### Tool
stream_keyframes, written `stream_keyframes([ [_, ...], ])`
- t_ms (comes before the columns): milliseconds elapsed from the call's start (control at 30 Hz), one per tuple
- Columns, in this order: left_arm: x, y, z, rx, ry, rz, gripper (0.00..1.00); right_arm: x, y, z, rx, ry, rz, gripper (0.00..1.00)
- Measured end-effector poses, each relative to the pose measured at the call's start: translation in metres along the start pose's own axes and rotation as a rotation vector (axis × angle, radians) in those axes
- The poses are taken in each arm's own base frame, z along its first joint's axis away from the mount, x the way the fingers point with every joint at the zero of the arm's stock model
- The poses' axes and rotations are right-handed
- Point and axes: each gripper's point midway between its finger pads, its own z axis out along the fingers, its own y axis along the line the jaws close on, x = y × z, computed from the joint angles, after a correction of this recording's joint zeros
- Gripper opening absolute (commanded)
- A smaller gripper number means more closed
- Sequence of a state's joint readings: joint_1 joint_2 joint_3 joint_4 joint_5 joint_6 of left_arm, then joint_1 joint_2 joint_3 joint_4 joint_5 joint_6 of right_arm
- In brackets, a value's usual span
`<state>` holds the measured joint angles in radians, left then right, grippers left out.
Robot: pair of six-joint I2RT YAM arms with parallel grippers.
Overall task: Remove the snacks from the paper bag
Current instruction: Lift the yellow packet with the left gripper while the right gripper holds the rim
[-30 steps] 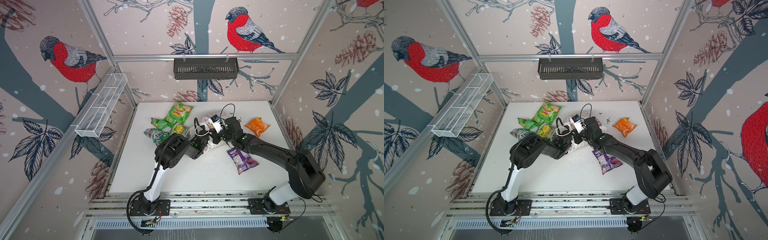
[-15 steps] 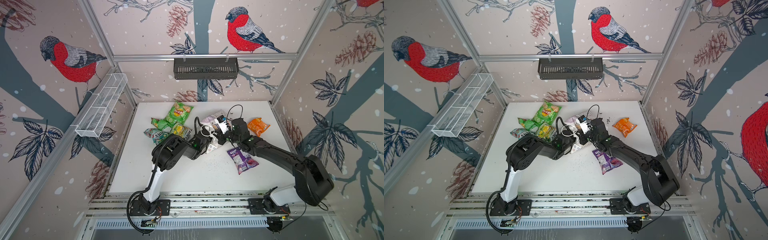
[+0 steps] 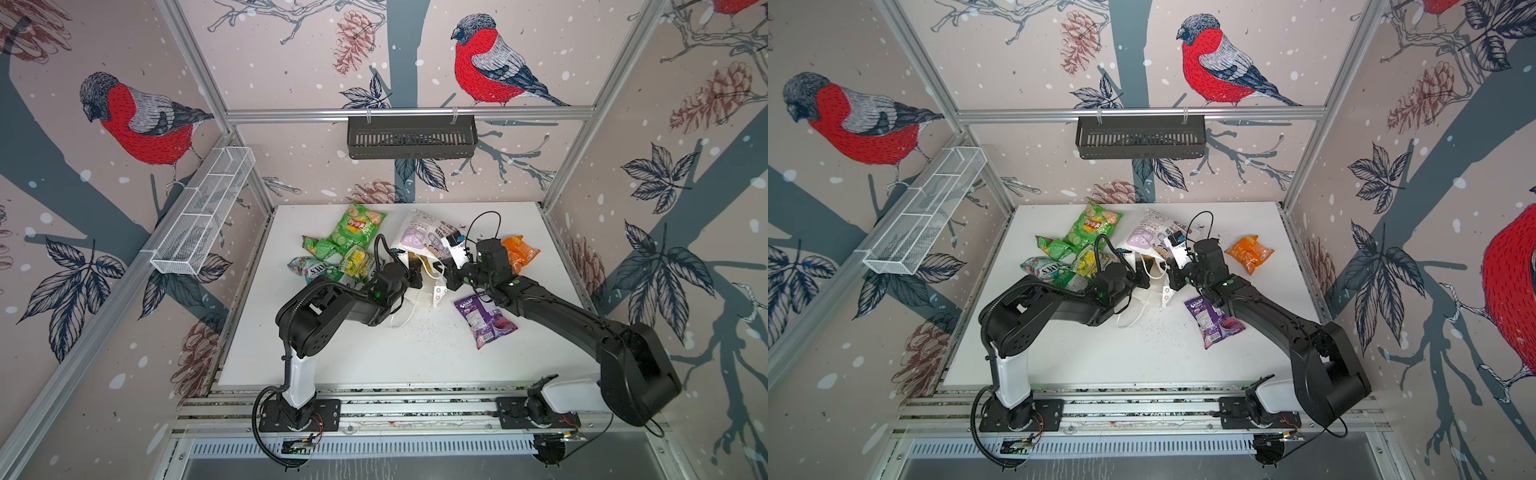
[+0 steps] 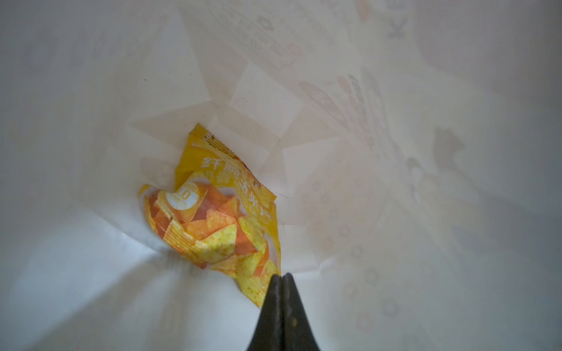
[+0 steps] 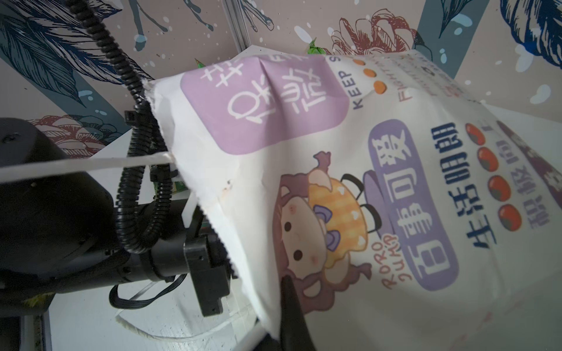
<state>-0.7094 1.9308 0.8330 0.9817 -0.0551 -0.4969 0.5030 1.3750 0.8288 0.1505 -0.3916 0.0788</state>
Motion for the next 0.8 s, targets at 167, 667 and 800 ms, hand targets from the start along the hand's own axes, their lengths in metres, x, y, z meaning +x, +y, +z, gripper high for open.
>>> stream_keyframes([
  [167, -0.01, 0.005, -0.012, -0.001, -0.013, -0.04, 0.0, -0.007, -0.006, 0.006, 0.021, -0.002, 0.028, 0.0],
  [667, -0.022, 0.043, 0.011, 0.055, 0.039, -0.312, 0.29, -0.026, 0.019, 0.035, -0.014, 0.025, 0.065, 0.0],
  [800, -0.026, 0.037, 0.014, 0.084, 0.051, -0.326, 0.54, -0.026, 0.015, 0.042, 0.003, 0.045, 0.072, 0.0],
])
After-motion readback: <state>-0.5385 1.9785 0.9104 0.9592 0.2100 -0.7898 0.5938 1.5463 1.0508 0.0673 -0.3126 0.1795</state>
